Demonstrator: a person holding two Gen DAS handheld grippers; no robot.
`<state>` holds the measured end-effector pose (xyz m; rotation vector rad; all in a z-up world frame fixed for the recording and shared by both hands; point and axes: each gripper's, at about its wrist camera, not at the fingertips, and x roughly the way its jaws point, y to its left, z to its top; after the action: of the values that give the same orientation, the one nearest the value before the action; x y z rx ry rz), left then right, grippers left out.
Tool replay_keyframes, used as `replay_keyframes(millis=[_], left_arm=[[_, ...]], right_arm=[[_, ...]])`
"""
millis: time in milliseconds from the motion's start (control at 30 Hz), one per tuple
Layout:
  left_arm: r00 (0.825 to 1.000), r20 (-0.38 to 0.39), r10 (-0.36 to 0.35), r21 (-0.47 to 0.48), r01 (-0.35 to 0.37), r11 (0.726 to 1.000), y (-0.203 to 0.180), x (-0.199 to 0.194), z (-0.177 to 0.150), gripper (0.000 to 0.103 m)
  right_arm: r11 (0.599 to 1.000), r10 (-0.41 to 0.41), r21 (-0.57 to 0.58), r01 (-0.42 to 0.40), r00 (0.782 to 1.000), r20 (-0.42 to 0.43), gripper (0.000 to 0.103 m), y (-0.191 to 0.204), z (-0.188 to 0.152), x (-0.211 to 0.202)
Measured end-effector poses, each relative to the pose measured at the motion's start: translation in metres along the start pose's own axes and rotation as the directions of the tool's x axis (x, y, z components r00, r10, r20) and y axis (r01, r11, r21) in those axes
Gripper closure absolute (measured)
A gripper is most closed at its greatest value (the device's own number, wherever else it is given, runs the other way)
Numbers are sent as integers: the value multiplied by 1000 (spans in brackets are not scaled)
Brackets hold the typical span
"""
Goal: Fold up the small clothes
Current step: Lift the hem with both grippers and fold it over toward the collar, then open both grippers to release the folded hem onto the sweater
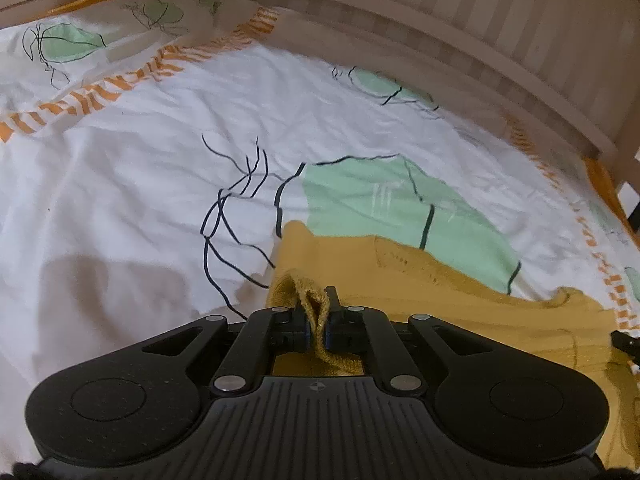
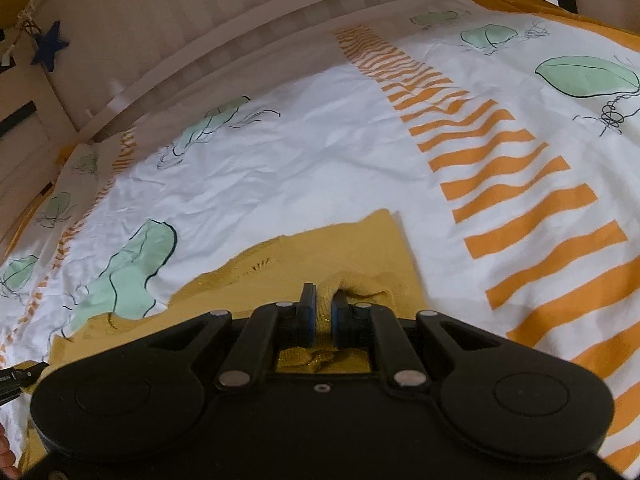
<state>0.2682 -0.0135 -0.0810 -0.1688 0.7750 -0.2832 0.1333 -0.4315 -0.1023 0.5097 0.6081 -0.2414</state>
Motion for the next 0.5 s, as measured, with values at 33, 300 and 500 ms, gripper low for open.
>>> replay_keyframes(millis=[33,300,500], left_arm=[[1000,-5,5,-2,-5,1000,0,2,-1,94],[999,-11,45,45,-44,998,-9,11,-1,90],[999,-8,48,76,-47,996,-13,15,0,77]], right_arm=[[1000,-4,-5,4,1000,4,89,1,-1,1],[1000,-13,-2,13,999,35,89,1,-5,3],[1000,5,19,-6,999,49,86,-3,-5,4]])
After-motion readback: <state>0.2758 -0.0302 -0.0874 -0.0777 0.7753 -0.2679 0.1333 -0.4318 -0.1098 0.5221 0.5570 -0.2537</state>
